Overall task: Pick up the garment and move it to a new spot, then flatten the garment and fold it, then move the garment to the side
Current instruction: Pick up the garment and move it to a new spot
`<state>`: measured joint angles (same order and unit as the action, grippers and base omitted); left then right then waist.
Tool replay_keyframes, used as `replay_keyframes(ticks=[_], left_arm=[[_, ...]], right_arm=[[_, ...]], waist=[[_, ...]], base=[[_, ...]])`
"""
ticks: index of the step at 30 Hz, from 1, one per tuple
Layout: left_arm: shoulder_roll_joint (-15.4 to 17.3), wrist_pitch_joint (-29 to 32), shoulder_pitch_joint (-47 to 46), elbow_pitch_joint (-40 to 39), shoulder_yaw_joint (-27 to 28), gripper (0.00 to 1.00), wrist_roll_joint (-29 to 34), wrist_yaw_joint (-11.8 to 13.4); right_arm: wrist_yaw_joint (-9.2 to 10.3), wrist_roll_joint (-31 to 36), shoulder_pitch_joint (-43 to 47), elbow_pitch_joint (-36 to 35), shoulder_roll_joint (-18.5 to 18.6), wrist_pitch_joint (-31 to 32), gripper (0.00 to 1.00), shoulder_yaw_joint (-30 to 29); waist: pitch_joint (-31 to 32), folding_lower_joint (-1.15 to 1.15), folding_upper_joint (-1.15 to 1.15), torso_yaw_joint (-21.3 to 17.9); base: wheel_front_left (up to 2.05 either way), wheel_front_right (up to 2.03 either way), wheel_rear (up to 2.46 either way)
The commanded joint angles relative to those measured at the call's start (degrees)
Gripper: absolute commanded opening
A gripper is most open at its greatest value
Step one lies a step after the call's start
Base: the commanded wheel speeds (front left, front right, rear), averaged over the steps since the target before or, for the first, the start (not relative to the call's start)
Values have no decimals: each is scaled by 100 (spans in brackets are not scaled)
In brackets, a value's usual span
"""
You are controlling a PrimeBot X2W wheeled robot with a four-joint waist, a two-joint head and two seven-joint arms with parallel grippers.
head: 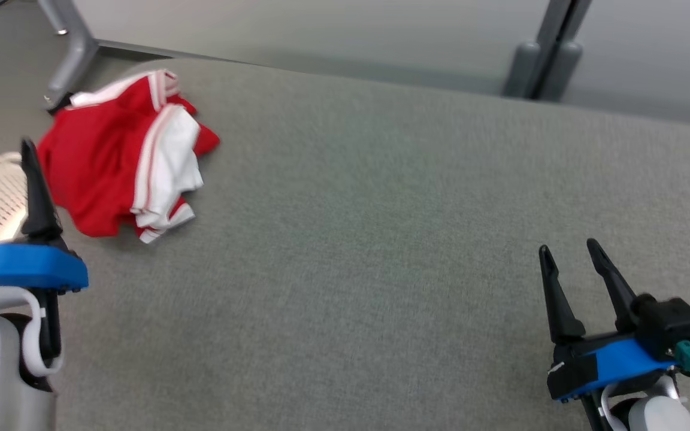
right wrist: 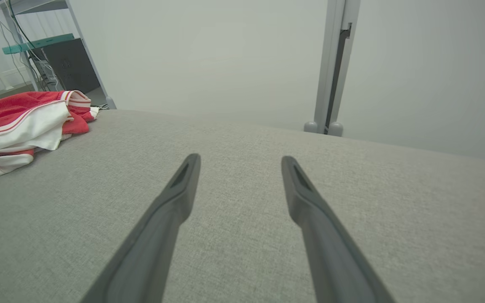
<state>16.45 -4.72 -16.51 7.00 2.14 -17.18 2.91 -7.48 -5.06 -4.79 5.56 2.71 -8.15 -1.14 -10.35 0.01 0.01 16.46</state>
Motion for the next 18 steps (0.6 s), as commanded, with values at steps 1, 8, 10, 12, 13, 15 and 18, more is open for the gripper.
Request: replay_keyframes(ticks=[1, 8, 10, 12, 13, 15, 18], left_arm=[[133, -64, -389, 175, 60, 100, -20, -63], [508, -128, -1716, 1200, 108, 100, -135, -374], [587, -126, -2023, 1559, 109, 100, -192, -464], [698, -94, -2273, 1952, 74, 100, -166, -543], [754, -65, -2389, 2159, 73, 100, -186, -577], [860, -18, -2597, 2609, 8, 100, -162, -650], [927, 78, -2818, 3281, -102, 100, -150, -756]], right_arm=[[-3, 106, -142, -130, 34, 44, 100, -11], [-3, 414, -442, -647, 30, 184, 100, -141], [-3, 464, -487, -771, 30, 222, 100, -169], [-3, 493, -545, -856, 29, 243, 100, -171], [-3, 508, -578, -906, 30, 251, 100, -154], [-3, 518, -598, -975, 31, 267, 100, -155], [-2, 520, -643, -1040, 31, 287, 100, -144]], waist=[[-193, -1, -1, -127], [-857, -1, -1, -699], [-999, -1, -1, -824], [-1119, -1, -1, -937], [-1174, -1, -1, -991], [-1252, -1, -1, -1058], [-1337, -1, -1, -1128]], base=[[0, 0, 0], [0, 0, 0], [0, 0, 0], [0, 0, 0], [0, 0, 0], [0, 0, 0], [0, 0, 0]])
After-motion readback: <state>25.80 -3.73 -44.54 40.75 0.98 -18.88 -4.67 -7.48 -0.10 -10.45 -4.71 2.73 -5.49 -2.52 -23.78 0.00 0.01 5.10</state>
